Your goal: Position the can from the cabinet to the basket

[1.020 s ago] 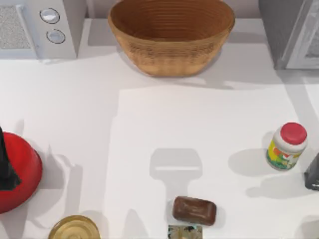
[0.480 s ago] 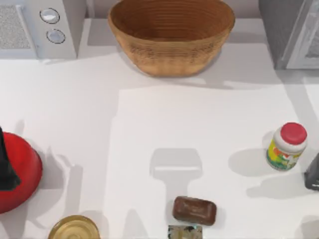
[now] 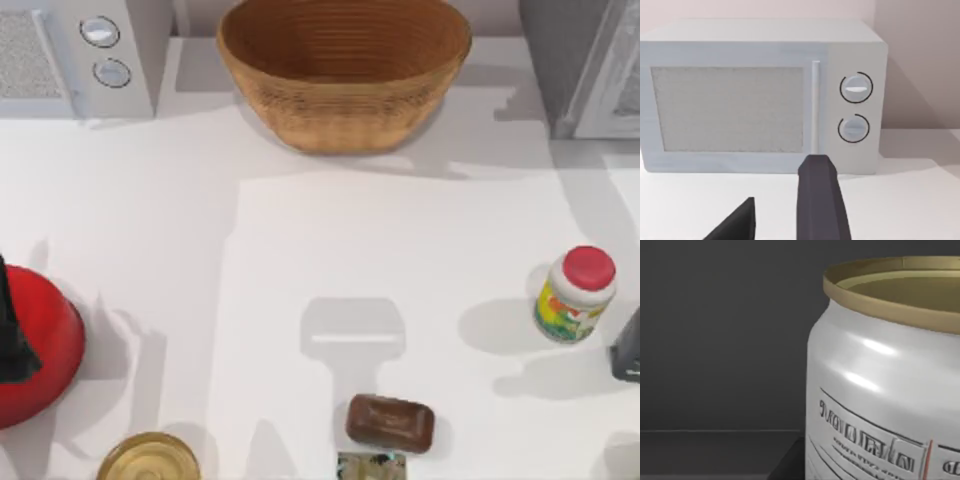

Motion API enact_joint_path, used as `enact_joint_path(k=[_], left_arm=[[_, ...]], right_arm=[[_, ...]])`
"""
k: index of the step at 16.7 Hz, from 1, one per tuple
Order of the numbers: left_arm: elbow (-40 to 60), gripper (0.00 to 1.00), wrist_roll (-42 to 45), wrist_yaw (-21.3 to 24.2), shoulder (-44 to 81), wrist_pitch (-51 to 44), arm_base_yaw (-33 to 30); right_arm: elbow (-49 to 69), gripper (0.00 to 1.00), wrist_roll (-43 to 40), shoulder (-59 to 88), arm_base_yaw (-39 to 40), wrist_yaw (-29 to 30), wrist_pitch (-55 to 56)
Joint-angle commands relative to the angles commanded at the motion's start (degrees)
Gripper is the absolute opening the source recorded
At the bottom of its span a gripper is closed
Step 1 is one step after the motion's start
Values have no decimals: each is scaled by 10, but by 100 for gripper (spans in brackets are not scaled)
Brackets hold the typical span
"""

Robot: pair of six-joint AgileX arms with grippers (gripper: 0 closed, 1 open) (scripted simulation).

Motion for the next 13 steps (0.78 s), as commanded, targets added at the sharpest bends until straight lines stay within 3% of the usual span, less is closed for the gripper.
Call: enact_joint_path(k=[9,13], left_arm=[[0,100,0,0,0,0,0],[0,100,0,0,0,0,0]], right_arm=[[-21,0,1,-44,5,7,-28],[-97,0,0,-99,-2,1,1]])
